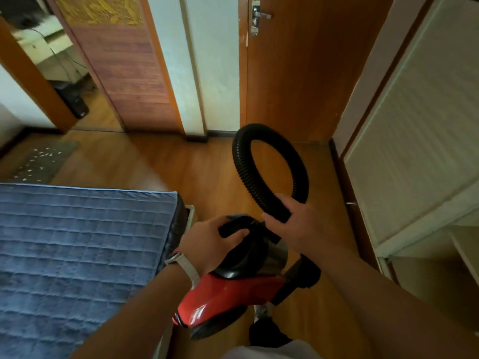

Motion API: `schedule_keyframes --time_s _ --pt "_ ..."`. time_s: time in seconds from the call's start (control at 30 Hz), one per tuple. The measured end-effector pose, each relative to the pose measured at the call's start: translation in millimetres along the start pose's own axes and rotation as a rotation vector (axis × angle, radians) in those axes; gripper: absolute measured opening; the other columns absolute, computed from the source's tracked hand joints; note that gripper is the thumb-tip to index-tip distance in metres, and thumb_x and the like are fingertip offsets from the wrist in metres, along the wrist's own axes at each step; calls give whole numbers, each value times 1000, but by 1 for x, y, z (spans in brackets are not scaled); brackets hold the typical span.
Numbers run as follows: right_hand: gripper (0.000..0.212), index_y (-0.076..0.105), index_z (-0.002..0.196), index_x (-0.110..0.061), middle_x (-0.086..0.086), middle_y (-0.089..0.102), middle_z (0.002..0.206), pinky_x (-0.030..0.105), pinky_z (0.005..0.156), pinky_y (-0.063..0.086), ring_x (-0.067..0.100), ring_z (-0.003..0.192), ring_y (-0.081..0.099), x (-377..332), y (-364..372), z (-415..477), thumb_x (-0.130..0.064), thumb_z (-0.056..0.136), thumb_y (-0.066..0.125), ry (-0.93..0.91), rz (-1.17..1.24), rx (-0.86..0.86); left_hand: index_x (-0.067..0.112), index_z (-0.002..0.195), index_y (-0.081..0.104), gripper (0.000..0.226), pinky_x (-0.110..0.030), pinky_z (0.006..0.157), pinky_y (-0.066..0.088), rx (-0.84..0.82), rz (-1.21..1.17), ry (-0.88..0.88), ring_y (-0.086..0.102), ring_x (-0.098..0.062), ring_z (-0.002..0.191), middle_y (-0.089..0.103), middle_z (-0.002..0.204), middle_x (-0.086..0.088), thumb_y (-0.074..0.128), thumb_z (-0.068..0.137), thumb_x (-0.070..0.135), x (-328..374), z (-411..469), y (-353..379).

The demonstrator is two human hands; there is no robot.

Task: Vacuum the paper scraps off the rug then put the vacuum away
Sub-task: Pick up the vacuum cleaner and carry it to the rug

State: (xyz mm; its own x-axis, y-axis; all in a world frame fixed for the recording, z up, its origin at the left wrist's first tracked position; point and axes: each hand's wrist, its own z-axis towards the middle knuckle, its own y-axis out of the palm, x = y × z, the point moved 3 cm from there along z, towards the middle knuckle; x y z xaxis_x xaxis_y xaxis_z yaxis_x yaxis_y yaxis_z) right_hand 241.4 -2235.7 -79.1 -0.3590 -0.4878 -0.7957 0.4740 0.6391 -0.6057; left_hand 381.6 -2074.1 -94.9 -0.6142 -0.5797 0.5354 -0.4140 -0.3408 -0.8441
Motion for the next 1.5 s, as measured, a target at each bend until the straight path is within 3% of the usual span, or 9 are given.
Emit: schedule_keyframes --time_s 0.2,0.33,0.53,0.73,1.03,1.2,1.3,1.43,1.5 --pt "14 62 102 -31 -13 58 68 7 52 40 -6 66 58 10 -20 111 -33 90 69 -51 22 -48 37 109 65 49 -29 65 45 41 52 -71 67 -16 84 71 85 6 55 78 73 6 100 -8" --pt "20 57 106 -43 -22 61 76 8 54 39 -5 70 60 12 -26 182 -44 88 67 -74 -31 -77 34 102 66 42 -24 56 34 95 61 -119 67 -16 80 70 80 7 57 80 69 8 160 -26" --pt "25 63 109 -30 -9 62 74 20 56 47 7 68 61 1 -18 271 -42 87 67 -180 -41 -119 35 97 66 40 -27 61 44 142 6 -204 65 -14 75 66 73 12 57 79 70 -14 235 -45" --pt "28 62 112 -31 -14 62 78 11 56 44 1 73 61 0 7 379 -41 87 68 -160 -73 -139 37 90 61 36 -32 63 53 69 -35 -239 62 -7 67 64 69 13 55 80 71 -60 327 -48" --pt "15 60 100 -33 -7 60 76 13 52 42 2 64 57 -39 60 558 -40 88 66 -89 -102 -213 31 93 61 43 -23 53 44 100 -76 -250 61 -7 65 64 71 9 54 80 71 -140 483 -86" --pt "24 57 110 -38 -17 59 78 9 58 38 -3 73 58 -69 88 634 -41 88 68 -152 -121 -193 32 89 59 38 -24 54 43 92 -91 -276 58 -5 64 62 71 10 54 82 69 -176 551 -131" --pt "22 57 107 -39 -15 61 77 16 62 42 2 74 61 -83 106 678 -41 88 68 -186 -118 -219 37 90 56 36 -18 51 35 98 -60 -313 56 -1 64 60 71 13 51 82 71 -198 582 -153" --pt "23 58 109 -37 -14 65 84 12 65 47 0 80 63 -102 131 738 -40 88 69 -242 -102 -287 39 97 60 44 -21 51 41 109 -19 -404 59 -3 66 62 74 13 48 78 77 -235 620 -170" --pt "26 59 110 -34 -12 65 85 21 70 54 4 80 64 -107 147 770 -43 88 68 -263 -109 -342 40 102 61 44 -19 50 40 116 -15 -445 59 -2 66 62 75 13 50 79 76 -252 638 -176"
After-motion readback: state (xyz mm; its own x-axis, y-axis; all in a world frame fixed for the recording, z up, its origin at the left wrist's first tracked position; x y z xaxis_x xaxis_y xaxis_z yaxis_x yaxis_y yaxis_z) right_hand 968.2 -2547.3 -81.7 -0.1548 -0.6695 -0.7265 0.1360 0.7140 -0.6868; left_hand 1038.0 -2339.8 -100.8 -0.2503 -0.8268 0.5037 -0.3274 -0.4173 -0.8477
